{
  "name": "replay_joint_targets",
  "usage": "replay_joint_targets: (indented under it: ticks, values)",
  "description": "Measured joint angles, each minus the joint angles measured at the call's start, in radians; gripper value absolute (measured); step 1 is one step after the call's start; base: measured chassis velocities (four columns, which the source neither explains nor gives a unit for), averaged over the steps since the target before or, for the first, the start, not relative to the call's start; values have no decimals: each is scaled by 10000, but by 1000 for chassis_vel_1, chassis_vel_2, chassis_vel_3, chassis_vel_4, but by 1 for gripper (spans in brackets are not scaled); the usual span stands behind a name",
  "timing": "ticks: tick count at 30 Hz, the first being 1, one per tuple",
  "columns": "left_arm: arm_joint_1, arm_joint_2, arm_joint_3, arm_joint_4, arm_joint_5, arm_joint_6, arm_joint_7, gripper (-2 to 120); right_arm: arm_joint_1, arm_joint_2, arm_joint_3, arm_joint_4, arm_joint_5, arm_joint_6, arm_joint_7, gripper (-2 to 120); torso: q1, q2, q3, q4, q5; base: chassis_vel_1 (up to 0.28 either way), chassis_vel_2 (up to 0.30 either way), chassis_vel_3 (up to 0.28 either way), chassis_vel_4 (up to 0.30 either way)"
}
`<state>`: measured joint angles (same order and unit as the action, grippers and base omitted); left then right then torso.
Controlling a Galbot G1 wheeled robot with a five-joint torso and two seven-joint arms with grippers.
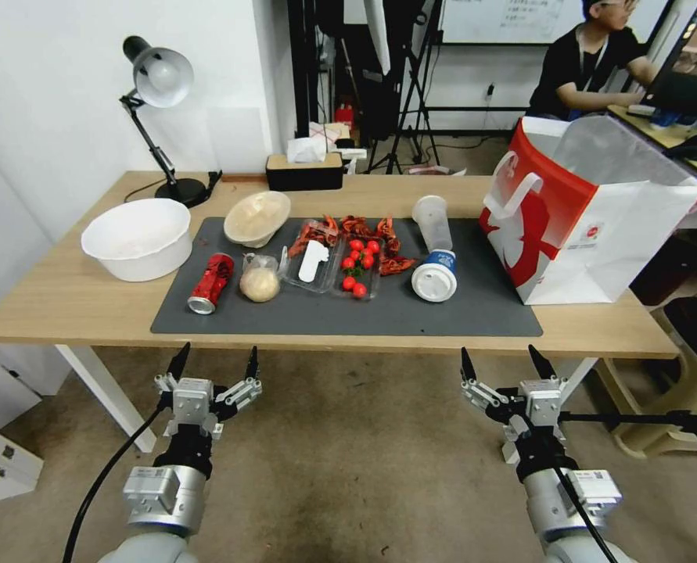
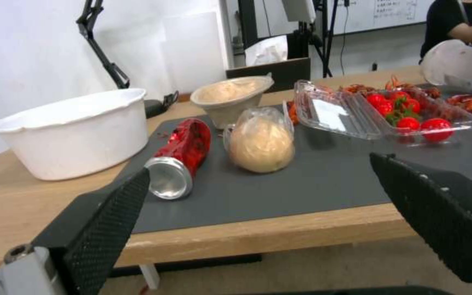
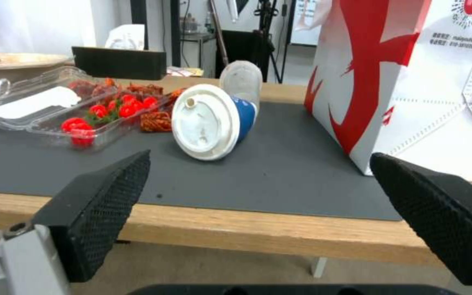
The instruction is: Pick up the trash from the table and place it into the takeout bag.
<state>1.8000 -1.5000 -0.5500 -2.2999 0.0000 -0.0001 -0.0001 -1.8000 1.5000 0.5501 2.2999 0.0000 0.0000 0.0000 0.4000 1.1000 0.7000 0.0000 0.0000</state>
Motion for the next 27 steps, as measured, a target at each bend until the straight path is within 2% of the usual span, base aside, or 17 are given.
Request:
replay_joint_targets:
  ticks: [23,27]
  values:
    - [0,0,0,0,0,0,0,100,0,0,0,0,0,0,0,100,0,0,0,0,0,0,0,0,0]
    - [-108,-61,123,233,1,-228,-159,100,186,87,-323,-369,284,367,-219,100,-1,1,0,-2,-3,0,0,0,0]
